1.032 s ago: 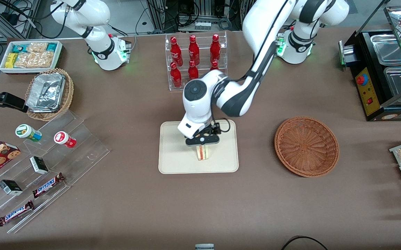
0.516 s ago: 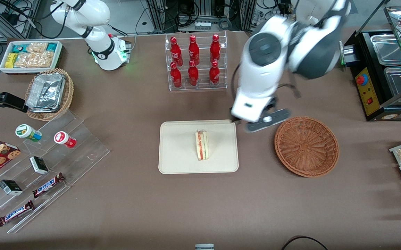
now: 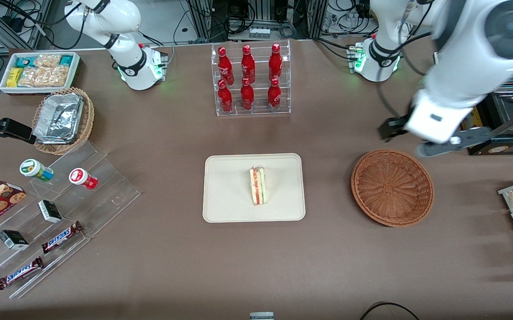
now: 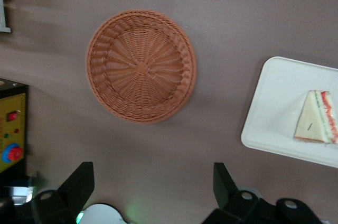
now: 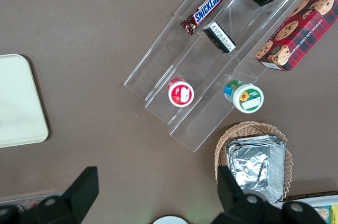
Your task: Place sandwich from basket to tray
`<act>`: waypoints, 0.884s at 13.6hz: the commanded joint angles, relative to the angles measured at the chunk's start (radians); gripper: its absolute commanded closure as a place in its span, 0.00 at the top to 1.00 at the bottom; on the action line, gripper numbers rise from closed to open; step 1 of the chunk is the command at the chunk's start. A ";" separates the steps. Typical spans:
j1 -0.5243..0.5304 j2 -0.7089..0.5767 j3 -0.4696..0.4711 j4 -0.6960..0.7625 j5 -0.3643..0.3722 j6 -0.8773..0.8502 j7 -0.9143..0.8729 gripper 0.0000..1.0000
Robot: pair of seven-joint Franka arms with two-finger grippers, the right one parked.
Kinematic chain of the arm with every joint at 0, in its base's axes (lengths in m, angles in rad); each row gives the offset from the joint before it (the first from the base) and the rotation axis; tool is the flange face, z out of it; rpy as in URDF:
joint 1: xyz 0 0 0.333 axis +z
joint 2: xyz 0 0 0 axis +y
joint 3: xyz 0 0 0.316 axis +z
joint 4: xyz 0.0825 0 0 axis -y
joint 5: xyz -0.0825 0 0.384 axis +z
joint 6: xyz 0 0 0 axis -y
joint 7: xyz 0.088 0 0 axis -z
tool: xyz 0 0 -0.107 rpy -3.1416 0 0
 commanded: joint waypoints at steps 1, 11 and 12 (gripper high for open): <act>0.090 -0.083 -0.016 -0.085 0.005 -0.004 0.147 0.99; 0.311 -0.132 -0.024 -0.088 -0.019 -0.040 0.479 0.99; 0.317 -0.132 -0.024 -0.088 -0.033 -0.041 0.481 0.99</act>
